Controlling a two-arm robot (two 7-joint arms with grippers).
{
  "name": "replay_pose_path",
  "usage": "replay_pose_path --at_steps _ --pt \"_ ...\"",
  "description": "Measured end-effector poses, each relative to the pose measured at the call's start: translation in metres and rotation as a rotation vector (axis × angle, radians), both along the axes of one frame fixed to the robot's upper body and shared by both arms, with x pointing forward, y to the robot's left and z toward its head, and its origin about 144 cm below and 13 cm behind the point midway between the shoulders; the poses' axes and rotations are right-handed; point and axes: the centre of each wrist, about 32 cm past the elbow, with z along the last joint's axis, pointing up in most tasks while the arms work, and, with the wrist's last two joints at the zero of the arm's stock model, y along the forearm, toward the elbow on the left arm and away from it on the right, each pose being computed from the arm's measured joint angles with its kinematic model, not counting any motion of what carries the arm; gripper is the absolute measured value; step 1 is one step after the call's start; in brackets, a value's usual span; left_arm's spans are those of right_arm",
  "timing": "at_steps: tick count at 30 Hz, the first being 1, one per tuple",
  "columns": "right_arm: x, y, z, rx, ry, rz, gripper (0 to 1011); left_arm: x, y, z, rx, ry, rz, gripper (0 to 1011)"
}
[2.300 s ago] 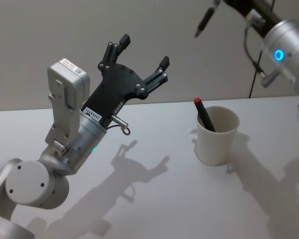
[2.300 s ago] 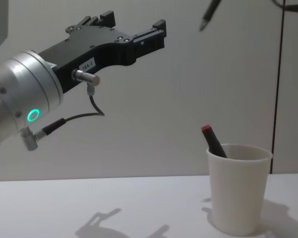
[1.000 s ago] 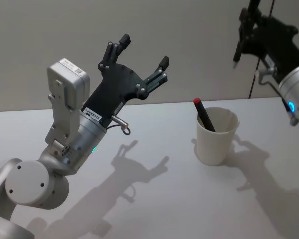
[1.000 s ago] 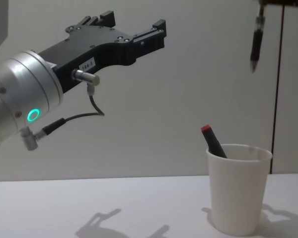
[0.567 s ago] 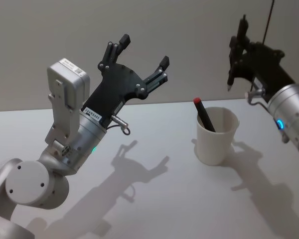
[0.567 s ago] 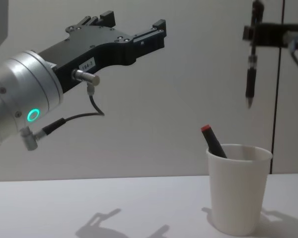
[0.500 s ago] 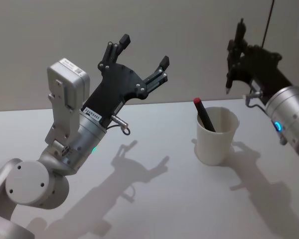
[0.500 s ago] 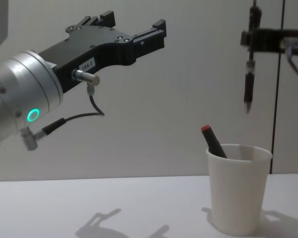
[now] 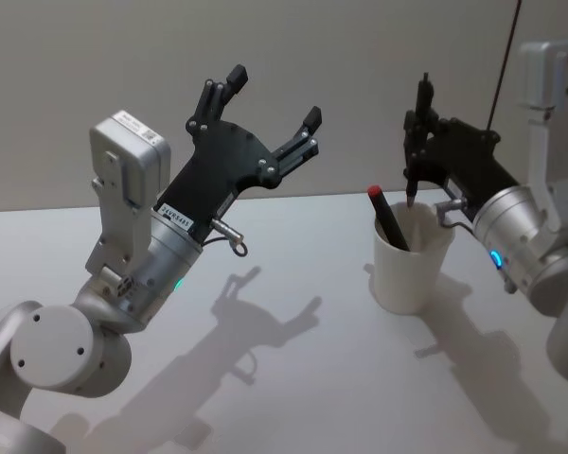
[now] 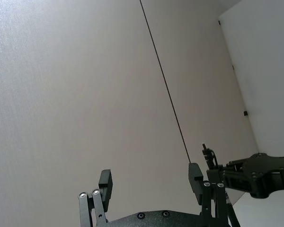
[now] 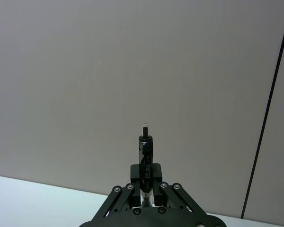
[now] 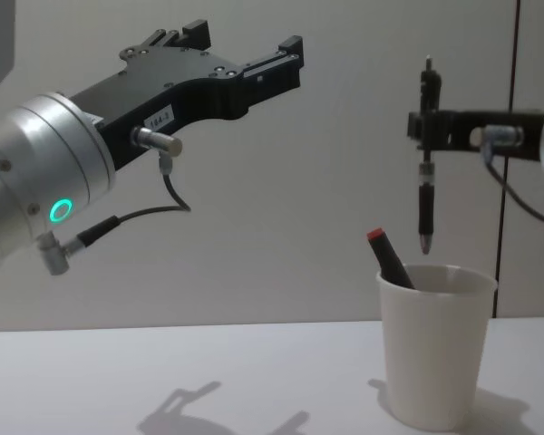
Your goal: Place the pen into the pen holder.
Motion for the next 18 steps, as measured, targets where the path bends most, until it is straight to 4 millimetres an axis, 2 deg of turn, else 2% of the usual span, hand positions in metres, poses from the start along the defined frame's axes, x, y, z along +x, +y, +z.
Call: replay_pose_path --at_steps 18 --pt "-0.004 0.005 -0.016 -0.036 0.070 -0.001 130 0.000 0.000 0.000 0.000 0.000 0.000 1000"
